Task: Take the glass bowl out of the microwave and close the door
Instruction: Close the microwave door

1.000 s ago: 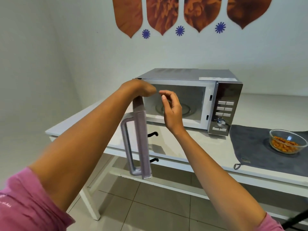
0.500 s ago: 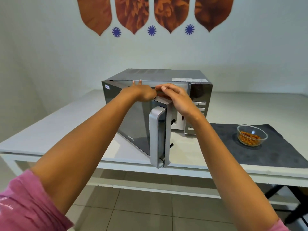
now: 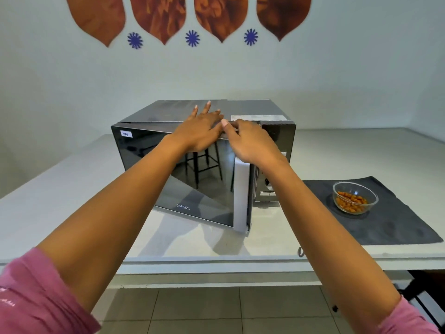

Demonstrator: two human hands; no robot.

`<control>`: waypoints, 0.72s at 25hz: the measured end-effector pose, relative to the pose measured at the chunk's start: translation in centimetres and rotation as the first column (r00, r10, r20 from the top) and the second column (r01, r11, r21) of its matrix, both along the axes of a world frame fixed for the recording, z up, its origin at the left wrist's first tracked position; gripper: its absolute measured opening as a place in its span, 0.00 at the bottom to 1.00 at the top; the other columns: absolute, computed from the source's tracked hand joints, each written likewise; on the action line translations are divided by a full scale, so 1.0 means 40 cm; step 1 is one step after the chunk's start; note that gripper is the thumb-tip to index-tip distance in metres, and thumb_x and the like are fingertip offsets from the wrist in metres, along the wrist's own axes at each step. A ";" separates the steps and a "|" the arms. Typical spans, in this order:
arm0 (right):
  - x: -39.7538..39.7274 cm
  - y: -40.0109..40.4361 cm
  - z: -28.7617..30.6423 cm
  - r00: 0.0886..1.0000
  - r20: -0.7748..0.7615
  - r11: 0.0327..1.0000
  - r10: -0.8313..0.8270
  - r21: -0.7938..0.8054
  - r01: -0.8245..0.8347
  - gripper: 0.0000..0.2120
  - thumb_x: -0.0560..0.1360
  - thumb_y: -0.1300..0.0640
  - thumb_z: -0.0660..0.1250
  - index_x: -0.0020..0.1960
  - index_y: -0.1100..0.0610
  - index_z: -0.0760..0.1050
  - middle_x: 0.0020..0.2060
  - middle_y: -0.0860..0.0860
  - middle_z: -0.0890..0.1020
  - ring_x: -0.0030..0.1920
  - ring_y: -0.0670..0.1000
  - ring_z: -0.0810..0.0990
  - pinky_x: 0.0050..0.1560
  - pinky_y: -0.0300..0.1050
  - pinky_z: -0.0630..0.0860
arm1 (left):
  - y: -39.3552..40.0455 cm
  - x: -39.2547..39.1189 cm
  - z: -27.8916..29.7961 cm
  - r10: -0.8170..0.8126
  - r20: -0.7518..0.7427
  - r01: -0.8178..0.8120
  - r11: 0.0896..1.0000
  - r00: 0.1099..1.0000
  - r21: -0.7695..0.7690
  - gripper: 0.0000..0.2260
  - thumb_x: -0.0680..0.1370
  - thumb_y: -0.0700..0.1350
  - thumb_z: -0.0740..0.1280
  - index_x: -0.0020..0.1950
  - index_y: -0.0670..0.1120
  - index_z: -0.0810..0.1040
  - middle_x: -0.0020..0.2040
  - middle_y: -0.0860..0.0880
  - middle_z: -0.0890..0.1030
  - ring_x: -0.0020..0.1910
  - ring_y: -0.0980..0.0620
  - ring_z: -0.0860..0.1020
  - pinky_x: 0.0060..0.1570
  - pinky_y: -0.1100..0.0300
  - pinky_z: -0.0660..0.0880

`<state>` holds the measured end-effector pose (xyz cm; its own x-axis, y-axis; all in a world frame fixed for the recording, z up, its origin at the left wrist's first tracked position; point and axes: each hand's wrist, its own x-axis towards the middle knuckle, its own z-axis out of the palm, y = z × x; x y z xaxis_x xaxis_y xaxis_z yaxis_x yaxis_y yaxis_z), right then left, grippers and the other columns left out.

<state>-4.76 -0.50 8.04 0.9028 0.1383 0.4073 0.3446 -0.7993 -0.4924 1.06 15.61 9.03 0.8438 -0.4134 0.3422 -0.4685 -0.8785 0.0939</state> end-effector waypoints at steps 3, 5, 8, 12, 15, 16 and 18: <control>0.068 -0.005 -0.015 0.983 0.068 0.979 -0.173 -0.096 0.179 0.32 0.84 0.39 0.47 0.72 0.62 0.71 0.71 0.60 0.74 0.74 0.60 0.68 0.74 0.57 0.63 | -0.021 0.050 -0.003 0.076 -0.008 -0.076 0.997 0.997 0.001 0.27 0.83 0.57 0.45 0.78 0.45 0.58 0.79 0.48 0.55 0.78 0.52 0.43 0.75 0.51 0.37; 0.108 -0.009 -0.020 0.971 0.073 0.962 -0.226 -0.138 0.235 0.34 0.84 0.38 0.45 0.77 0.62 0.64 0.78 0.59 0.66 0.81 0.58 0.57 0.80 0.58 0.50 | -0.031 0.080 -0.001 0.099 -0.025 -0.098 0.995 0.995 0.019 0.29 0.82 0.59 0.43 0.79 0.45 0.56 0.80 0.48 0.54 0.78 0.51 0.42 0.75 0.50 0.37; 0.156 -0.020 -0.024 0.953 0.137 0.938 -0.269 -0.187 0.291 0.35 0.83 0.37 0.43 0.79 0.61 0.60 0.80 0.58 0.60 0.83 0.56 0.48 0.80 0.58 0.39 | -0.045 0.113 0.001 0.115 -0.058 -0.113 0.993 0.992 0.038 0.32 0.81 0.63 0.41 0.79 0.45 0.54 0.80 0.49 0.52 0.78 0.52 0.41 0.75 0.50 0.37; 0.216 -0.035 -0.033 0.946 0.137 0.932 -0.295 -0.178 0.316 0.35 0.83 0.37 0.42 0.78 0.61 0.63 0.79 0.57 0.64 0.82 0.56 0.51 0.81 0.58 0.40 | -0.058 0.149 0.003 0.127 -0.050 -0.126 0.992 0.991 0.024 0.32 0.81 0.63 0.42 0.79 0.45 0.55 0.80 0.49 0.53 0.78 0.52 0.41 0.75 0.50 0.38; 0.243 -0.039 -0.045 0.944 0.181 0.934 -0.276 -0.183 0.308 0.35 0.84 0.38 0.42 0.71 0.61 0.73 0.73 0.57 0.74 0.80 0.57 0.61 0.81 0.58 0.44 | -0.059 0.158 -0.004 0.138 -0.034 -0.138 0.990 0.990 0.011 0.32 0.81 0.63 0.42 0.78 0.46 0.57 0.80 0.48 0.54 0.78 0.51 0.43 0.74 0.50 0.40; 0.248 -0.039 -0.048 0.939 0.211 0.934 -0.271 -0.180 0.309 0.35 0.84 0.39 0.42 0.67 0.61 0.76 0.69 0.57 0.78 0.76 0.57 0.67 0.81 0.58 0.47 | -0.059 0.159 -0.005 0.145 -0.020 -0.145 0.989 0.989 -0.002 0.32 0.81 0.63 0.42 0.78 0.46 0.59 0.79 0.48 0.55 0.78 0.50 0.44 0.74 0.49 0.41; 0.255 -0.039 -0.052 0.924 0.271 0.931 -0.271 -0.169 0.323 0.34 0.84 0.39 0.43 0.61 0.61 0.80 0.60 0.57 0.83 0.67 0.57 0.77 0.80 0.57 0.52 | -0.062 0.158 -0.011 0.171 0.007 -0.171 0.985 0.985 -0.026 0.31 0.81 0.63 0.43 0.76 0.47 0.63 0.79 0.45 0.58 0.78 0.46 0.47 0.74 0.47 0.44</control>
